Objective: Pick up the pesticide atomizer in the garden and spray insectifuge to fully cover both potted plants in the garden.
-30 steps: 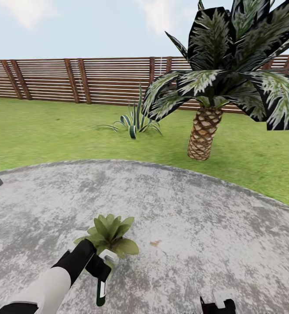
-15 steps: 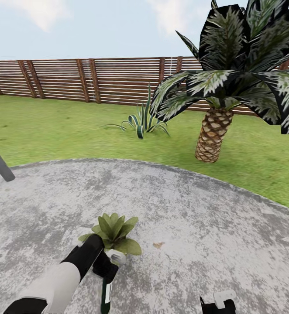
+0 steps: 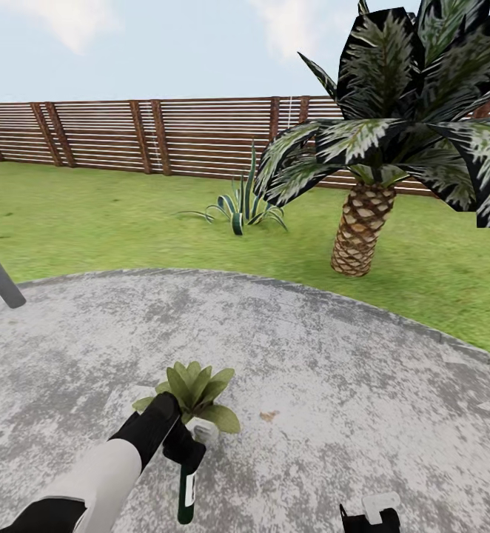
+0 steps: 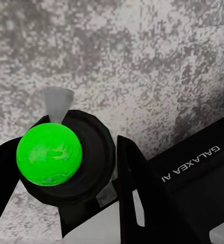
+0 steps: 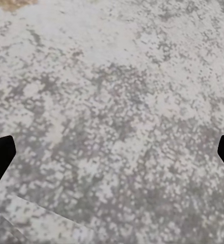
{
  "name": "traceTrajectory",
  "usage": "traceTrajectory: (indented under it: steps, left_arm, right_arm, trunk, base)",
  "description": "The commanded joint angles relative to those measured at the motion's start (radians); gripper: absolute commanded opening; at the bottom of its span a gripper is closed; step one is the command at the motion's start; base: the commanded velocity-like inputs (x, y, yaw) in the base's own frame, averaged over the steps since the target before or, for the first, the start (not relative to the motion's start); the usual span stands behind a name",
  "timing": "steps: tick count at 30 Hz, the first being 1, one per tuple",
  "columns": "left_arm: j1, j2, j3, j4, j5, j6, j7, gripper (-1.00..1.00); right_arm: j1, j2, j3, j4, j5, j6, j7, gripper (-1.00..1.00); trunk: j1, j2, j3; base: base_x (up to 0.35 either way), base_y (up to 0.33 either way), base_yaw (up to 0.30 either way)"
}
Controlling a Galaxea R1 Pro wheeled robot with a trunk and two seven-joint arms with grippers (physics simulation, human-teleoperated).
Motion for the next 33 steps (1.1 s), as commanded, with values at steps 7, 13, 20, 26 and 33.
traceTrajectory:
  steps: [7,13,20,26,33]
  left_arm:
    - [-0.009,0.000,-0.002,-0.039,-0.007,0.010,-0.007,-1.00]
    - [0.000,0.003,-0.003,-0.037,-0.009,0.009,-0.006,-1.00]
    - [0.000,0.003,-0.002,-0.038,-0.010,0.009,-0.005,-1.00]
    - [0.000,0.003,-0.003,-0.037,-0.011,0.007,-0.004,-1.00]
    - [0.000,0.002,-0.002,-0.029,-0.012,0.007,0.000,-1.00]
  right_arm:
    - [-0.001,0.000,0.007,0.000,0.006,-0.001,-0.010,1.00]
    - [0.000,0.001,0.007,-0.001,0.005,-0.001,-0.010,1.00]
    - [-0.001,0.003,0.009,-0.001,0.005,-0.001,-0.009,1.00]
    - [-0.001,0.003,0.009,-0.001,0.005,-0.001,-0.008,1.00]
    - [-0.001,0.004,0.009,-0.001,0.006,-0.001,-0.008,1.00]
  trunk:
    - [0.000,0.000,-0.001]
    - [0.000,0.000,-0.001]
    - [0.000,0.000,-0.001]
    - [0.000,0.000,-0.001]
    - [0.000,0.000,-0.001]
  base:
    - [0.000,0.000,0.000]
    - [0.028,-0.036,0.000]
    - [0.067,-0.157,0.052]
    - [0.001,-0.005,0.268]
    - [0.000,-0.224,0.101]
